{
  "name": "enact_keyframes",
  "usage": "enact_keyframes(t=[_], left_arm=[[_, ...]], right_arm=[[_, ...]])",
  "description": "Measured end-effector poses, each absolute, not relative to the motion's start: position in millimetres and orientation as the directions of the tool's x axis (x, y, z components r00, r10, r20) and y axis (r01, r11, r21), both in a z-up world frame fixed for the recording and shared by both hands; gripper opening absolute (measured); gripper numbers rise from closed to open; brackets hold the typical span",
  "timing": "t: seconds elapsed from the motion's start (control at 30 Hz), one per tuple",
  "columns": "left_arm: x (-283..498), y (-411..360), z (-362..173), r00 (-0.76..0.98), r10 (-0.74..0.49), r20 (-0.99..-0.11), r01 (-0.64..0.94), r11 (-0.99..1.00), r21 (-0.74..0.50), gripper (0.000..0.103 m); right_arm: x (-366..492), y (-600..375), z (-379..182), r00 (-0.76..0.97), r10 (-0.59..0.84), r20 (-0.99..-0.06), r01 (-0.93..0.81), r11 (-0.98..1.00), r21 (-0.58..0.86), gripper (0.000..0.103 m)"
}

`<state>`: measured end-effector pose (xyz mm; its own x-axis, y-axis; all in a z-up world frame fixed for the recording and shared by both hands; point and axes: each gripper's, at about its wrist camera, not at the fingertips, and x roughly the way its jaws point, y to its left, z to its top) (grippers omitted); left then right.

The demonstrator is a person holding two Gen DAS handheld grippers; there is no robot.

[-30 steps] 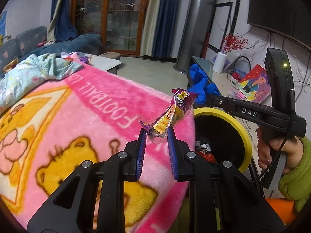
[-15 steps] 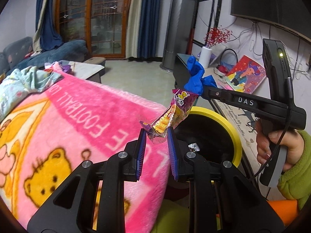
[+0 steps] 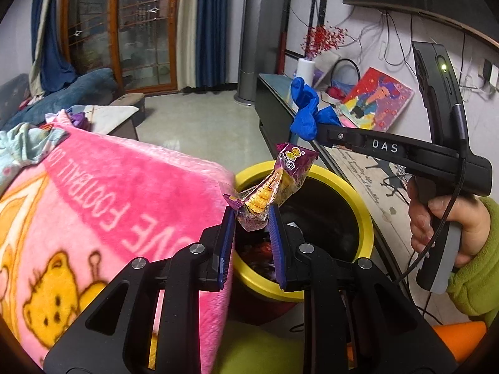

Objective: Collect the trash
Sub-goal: 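Lift the candy packet and blue wrapper over the yellow bin with both tools, then open both tools to drop the candy packet and blue wrapper into the bin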

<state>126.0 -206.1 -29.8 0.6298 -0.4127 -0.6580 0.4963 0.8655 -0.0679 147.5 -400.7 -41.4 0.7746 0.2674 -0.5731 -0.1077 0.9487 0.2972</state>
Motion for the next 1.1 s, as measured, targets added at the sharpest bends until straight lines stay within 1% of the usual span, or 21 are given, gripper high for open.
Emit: enact_keyframes(t=[0.47, 0.77, 1.1], left_arm=[[135.5, -235.2, -46.1, 0.585, -0.419, -0.694, 0.535, 0.843, -0.058, 0.017], [144.7, -251.1, -55.1, 0.557, -0.429, -0.711, 0.554, 0.830, -0.066, 0.018], [165.8, -261.8, -64.0, 0.548, -0.408, -0.730, 0.550, 0.834, -0.053, 0.018]], right_arm=[[138.5, -442.7, -64.8, 0.769, 0.184, -0.612, -0.025, 0.965, 0.260, 0.017], [133.4, -449.6, -79.7, 0.747, 0.187, -0.638, -0.023, 0.966, 0.256, 0.017], [137.1, -446.0, -92.5, 0.722, 0.211, -0.659, -0.021, 0.959, 0.284, 0.017]])
